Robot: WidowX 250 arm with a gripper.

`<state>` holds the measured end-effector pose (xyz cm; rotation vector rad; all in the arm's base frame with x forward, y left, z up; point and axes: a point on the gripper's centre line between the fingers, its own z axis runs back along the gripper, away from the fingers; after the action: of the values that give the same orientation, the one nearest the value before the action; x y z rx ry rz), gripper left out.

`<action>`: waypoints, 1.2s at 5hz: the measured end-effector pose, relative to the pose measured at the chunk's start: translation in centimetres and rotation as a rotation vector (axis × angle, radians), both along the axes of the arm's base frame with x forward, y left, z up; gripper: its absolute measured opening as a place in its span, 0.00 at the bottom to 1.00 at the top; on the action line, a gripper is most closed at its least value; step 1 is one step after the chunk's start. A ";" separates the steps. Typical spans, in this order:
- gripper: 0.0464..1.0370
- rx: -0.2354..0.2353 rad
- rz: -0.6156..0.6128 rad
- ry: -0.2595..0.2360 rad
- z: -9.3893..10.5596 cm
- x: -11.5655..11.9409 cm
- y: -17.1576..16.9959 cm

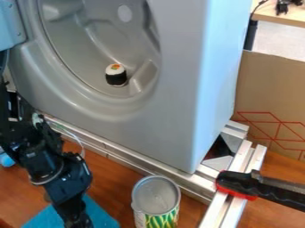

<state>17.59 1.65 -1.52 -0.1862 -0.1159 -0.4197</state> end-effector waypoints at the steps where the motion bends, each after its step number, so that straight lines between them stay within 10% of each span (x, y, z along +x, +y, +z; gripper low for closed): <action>1: 0.96 0.025 0.017 0.036 -0.6 0.3 0.8; 6: 0.96 0.226 0.139 0.172 -0.7 1.9 6.6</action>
<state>19.53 8.27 -2.25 0.0089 0.0871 -0.2741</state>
